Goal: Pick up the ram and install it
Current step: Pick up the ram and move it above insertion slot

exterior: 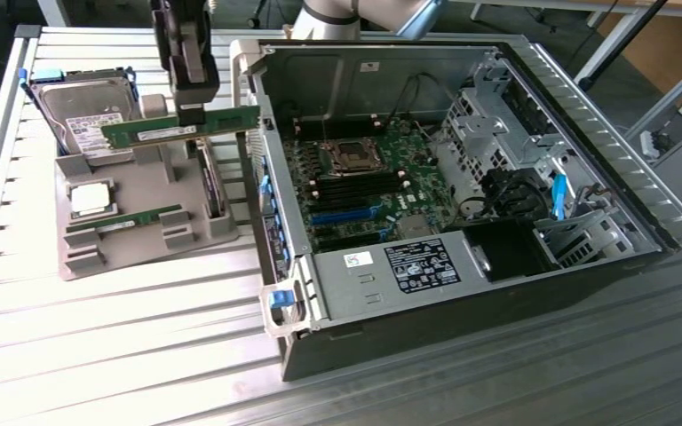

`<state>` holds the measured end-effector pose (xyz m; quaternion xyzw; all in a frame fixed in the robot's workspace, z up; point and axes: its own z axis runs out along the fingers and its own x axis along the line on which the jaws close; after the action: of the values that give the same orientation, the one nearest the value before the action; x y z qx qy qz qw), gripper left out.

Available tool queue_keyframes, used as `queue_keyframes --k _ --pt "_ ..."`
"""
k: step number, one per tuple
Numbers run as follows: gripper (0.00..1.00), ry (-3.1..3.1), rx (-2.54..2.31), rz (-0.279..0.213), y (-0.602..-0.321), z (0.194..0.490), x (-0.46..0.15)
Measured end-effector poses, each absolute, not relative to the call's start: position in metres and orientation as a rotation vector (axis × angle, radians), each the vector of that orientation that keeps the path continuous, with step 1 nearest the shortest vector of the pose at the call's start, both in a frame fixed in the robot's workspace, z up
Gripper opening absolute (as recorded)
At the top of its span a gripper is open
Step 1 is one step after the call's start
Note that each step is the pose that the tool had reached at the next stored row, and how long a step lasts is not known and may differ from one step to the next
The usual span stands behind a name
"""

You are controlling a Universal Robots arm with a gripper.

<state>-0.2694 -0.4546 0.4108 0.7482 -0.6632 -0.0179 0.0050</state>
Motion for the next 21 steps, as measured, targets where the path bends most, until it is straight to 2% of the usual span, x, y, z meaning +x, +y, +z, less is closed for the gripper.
queue_keyframes --k 21 --pt "0.11 -2.075 2.340 -0.051 -0.455 0.411 -0.254"
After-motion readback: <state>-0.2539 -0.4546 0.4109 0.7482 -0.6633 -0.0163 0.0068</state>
